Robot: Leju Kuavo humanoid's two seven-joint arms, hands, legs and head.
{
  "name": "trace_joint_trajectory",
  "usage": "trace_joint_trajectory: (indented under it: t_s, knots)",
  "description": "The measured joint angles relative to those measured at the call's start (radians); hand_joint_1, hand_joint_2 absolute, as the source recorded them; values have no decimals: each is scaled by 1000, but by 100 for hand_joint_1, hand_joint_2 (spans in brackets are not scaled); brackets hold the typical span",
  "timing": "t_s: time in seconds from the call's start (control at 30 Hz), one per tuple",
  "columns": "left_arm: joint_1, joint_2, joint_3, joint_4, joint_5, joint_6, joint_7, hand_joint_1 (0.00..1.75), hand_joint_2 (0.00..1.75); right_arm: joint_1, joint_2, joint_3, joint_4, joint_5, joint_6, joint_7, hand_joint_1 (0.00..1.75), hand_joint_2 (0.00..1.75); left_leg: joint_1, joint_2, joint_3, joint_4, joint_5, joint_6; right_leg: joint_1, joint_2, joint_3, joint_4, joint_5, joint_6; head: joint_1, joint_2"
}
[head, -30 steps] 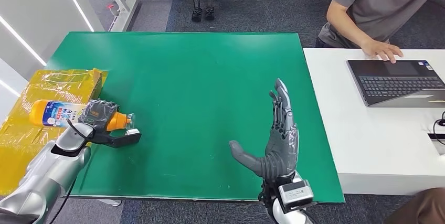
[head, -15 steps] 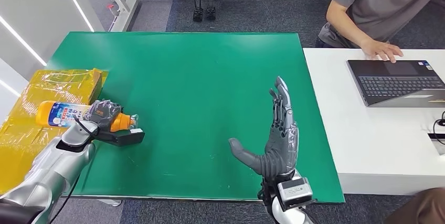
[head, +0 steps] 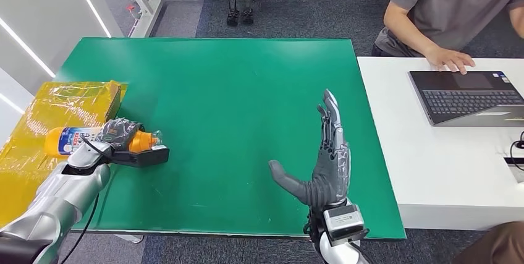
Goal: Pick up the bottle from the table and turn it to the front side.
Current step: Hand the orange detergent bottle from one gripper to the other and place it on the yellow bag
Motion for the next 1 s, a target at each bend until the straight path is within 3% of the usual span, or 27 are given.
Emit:
trace_joint_trajectory:
  t_s: [0.77, 0.87, 1.0]
  knots:
    - [1, -24, 11, 9, 3, 26, 15, 0, 175, 0, 0, -2, -10, 8, 39, 36, 0, 175, 0, -2, 1, 0, 0, 0, 0, -2, 1, 0, 0, 0, 0, 0]
    - [11, -25, 11, 10, 5, 75, 23, 0, 175, 2, 0, -4, -10, 20, 41, 34, 0, 175, 0, -2, 1, 0, 0, 0, 0, -2, 1, 0, 0, 0, 0, 0]
    - [42, -28, 19, 0, 16, 245, 30, 0, 175, 9, 0, -8, -10, 54, 39, 31, 0, 175, 0, -1, 1, 0, 0, 0, 0, -1, 1, 0, 0, 0, 0, 0]
